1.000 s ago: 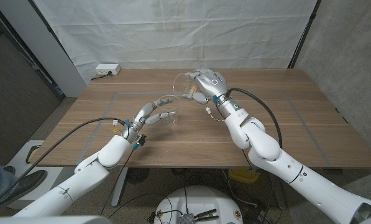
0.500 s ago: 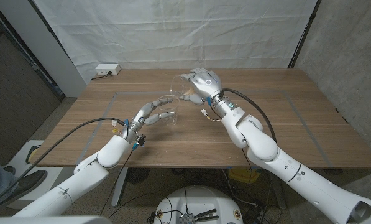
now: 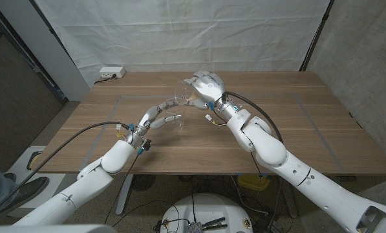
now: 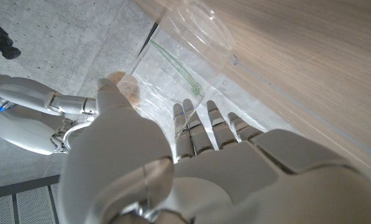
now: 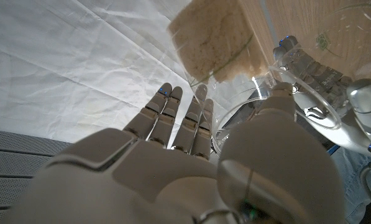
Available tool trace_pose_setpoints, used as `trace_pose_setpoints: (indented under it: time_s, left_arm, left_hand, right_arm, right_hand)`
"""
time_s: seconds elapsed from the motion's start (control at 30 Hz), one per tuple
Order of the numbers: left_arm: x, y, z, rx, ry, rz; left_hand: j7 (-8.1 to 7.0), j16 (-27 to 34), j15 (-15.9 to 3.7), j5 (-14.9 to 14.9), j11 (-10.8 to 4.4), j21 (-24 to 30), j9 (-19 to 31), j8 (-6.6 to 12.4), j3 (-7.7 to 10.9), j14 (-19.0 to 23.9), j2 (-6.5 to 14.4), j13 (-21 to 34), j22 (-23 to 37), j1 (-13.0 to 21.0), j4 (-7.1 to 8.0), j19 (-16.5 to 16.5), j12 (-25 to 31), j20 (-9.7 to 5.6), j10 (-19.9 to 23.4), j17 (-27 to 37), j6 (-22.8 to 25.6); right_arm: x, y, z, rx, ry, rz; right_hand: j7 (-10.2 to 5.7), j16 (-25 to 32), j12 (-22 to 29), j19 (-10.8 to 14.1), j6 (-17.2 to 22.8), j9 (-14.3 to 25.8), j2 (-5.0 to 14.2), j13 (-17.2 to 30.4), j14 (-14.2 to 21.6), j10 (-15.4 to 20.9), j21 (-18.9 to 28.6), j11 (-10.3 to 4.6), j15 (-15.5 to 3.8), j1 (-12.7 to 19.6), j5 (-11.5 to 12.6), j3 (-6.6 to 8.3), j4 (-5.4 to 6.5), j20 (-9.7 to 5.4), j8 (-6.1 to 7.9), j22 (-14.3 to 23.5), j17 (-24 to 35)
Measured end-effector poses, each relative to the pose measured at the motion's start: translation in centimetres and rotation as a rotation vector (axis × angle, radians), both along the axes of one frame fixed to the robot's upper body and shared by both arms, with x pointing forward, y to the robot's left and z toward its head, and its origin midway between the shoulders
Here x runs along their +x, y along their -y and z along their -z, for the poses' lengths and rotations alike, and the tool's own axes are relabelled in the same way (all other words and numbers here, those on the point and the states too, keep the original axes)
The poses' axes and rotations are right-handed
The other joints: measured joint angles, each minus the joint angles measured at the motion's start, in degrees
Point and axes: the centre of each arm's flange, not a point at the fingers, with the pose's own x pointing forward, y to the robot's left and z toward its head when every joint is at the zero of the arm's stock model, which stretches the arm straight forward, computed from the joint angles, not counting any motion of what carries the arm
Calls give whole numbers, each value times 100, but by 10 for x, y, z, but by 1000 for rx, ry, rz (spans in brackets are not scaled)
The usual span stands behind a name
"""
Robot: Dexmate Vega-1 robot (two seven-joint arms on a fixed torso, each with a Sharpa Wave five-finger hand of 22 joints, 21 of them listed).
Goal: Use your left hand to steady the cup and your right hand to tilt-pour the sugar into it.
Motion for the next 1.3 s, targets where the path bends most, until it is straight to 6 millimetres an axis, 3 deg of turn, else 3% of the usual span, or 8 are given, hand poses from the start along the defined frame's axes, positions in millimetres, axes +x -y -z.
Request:
trace_pose_setpoints:
  time_s: [1.3]
  left_arm:
    - [-7,5,-2,-13,5,-16]
  left_hand:
    - [1,1,-1,0,22,1,0,-46,-55,62,0,-1,0,1,23,0,0,0,63,-1,63]
  right_arm:
    - [-11,-4,3,-201,195,98]
  right_hand:
    - [0,0,-32,-23,0,4,7,-5,0,61,-26,-61,0,8,-5,0,0,-22,-17,0,0]
